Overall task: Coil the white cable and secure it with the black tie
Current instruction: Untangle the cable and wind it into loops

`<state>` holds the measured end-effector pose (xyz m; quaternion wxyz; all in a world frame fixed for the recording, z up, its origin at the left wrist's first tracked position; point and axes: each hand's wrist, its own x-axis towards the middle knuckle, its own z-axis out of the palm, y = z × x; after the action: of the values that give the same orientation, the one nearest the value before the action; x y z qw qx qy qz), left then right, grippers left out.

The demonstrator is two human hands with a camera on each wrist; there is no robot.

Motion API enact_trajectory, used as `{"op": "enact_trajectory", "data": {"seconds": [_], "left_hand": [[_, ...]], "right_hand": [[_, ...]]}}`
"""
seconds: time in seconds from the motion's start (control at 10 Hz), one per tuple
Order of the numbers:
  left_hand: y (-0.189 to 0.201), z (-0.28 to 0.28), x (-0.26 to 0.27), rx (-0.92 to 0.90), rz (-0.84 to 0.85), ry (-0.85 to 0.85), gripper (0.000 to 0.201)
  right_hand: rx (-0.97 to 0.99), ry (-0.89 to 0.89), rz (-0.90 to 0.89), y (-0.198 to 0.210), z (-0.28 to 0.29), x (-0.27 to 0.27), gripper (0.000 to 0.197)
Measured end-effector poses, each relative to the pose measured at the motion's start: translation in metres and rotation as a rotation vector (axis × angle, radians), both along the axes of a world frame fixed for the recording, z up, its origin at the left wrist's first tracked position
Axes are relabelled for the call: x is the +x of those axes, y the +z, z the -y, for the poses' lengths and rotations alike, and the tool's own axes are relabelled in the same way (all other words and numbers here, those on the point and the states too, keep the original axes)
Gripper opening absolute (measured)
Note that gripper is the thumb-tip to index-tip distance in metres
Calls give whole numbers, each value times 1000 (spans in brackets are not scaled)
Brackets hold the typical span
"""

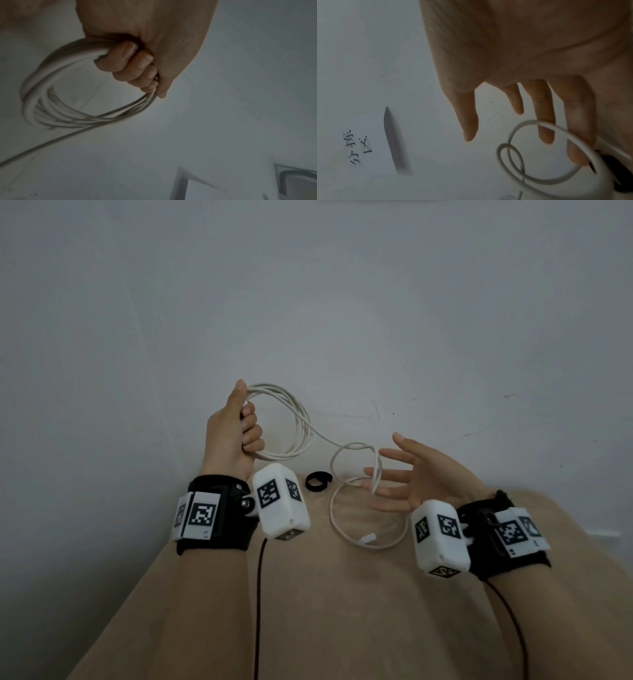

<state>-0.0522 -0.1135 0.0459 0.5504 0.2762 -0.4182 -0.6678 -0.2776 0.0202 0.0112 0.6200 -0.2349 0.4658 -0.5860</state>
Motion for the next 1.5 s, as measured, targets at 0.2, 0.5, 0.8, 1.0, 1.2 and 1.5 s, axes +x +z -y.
{"op": "enact_trajectory", "data": {"seconds": [0.2, 0.5, 0.8, 1.0, 1.2, 1.5], "left_hand": [[0, 1, 1, 13, -8, 0, 46], [1, -3, -4, -27, 44, -6, 45], [0, -3, 1, -37, 18, 23, 45], [-1, -2, 0, -49, 29, 61, 44], [1, -1, 1, -50, 16, 64, 44], [-1, 2, 3, 20, -52, 31, 43]], "right_hand": [[60, 77, -39, 0, 3, 12, 57], [44, 44, -141, -7, 8, 12, 39], [-144, -61, -651, -12, 11, 0, 31], [-98, -339, -1227, -9, 9, -4, 23], [-47, -379, -1488, -12, 10, -8, 8], [-114, -430, -963, -9, 8, -13, 19]]}}
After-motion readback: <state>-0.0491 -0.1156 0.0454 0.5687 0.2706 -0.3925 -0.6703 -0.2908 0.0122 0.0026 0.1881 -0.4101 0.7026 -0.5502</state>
